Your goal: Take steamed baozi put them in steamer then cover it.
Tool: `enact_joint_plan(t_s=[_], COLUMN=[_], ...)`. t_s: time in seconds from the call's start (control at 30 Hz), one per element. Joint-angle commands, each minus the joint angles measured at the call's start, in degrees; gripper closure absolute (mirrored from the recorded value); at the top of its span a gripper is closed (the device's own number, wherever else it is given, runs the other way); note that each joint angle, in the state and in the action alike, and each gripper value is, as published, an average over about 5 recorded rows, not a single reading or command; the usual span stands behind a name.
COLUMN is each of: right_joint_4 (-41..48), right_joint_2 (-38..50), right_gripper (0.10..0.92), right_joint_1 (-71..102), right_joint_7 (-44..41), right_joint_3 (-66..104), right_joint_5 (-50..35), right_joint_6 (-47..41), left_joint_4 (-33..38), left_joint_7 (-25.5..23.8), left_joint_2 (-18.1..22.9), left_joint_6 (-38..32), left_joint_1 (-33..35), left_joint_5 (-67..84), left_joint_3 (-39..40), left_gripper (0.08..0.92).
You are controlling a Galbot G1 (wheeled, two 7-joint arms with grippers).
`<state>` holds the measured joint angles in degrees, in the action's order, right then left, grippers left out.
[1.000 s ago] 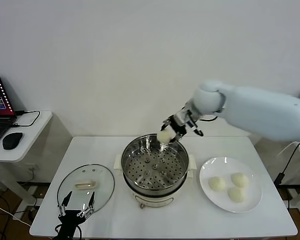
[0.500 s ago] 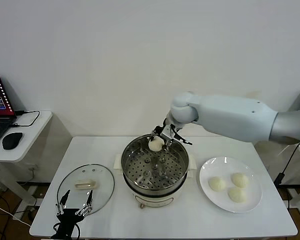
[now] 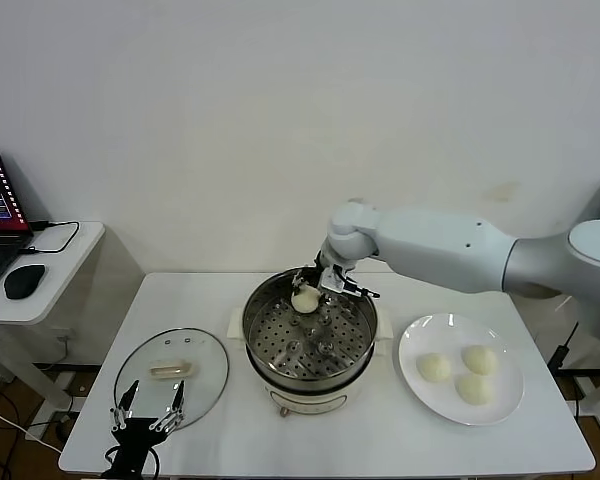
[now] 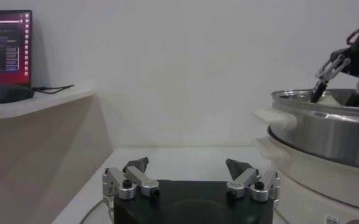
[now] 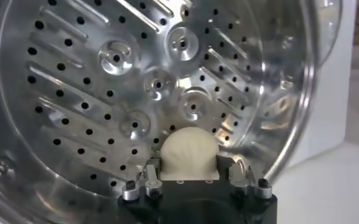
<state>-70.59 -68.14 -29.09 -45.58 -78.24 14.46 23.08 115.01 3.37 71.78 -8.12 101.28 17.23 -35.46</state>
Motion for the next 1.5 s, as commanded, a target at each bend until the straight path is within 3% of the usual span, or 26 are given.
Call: enact_joint_plan(t_s=[0.03, 0.23, 0.47, 0.67, 1.03, 1.5], right_joint_4=[0.06, -9.97, -25.8, -35.66, -37.57, -26.81], right_joint_2=[-0.07, 5.78, 19.52, 33.63, 49.66, 50.73], right_gripper=[0.368, 0.222, 0.203, 0.203, 0.203, 0.203], right_joint_1=[-0.89, -10.48, -19.27, -23.81, -15.13, 18.76], right_joint_7=[1.45, -5.83, -9.54, -9.71, -11.58, -9.27], right_joint_3=[0.47, -2.9, -5.93, -8.46, -9.04, 16.48], right_joint_5=[2.83, -13.15, -28.14, -33.06, -24.92, -13.81], right_joint_6=[3.38, -8.29, -38.71, -52.68, -51.35, -41.99], left_joint_4=[0.23, 1.28, 1.81, 2.71, 2.94, 3.06], left_joint_7=[0.08, 0.11, 0.25, 0.21, 0.2, 0.29], left_joint_2=[0.15, 0.07, -0.72, -1.73, -2.35, -1.13], left_joint_6=[0.03, 0.18, 0.02, 0.11, 0.13, 0.05], left_joint_1=[0.13, 0.73, 1.15, 1.42, 1.59, 2.01], left_joint_5=[-0.13, -0.36, -0.87, -0.91, -0.97, -1.84], left_joint_3=[0.01, -0.2, -0.58, -0.71, -0.57, -0.93], left_gripper=[0.177, 0.177, 0.177, 0.177, 0.177, 0.177])
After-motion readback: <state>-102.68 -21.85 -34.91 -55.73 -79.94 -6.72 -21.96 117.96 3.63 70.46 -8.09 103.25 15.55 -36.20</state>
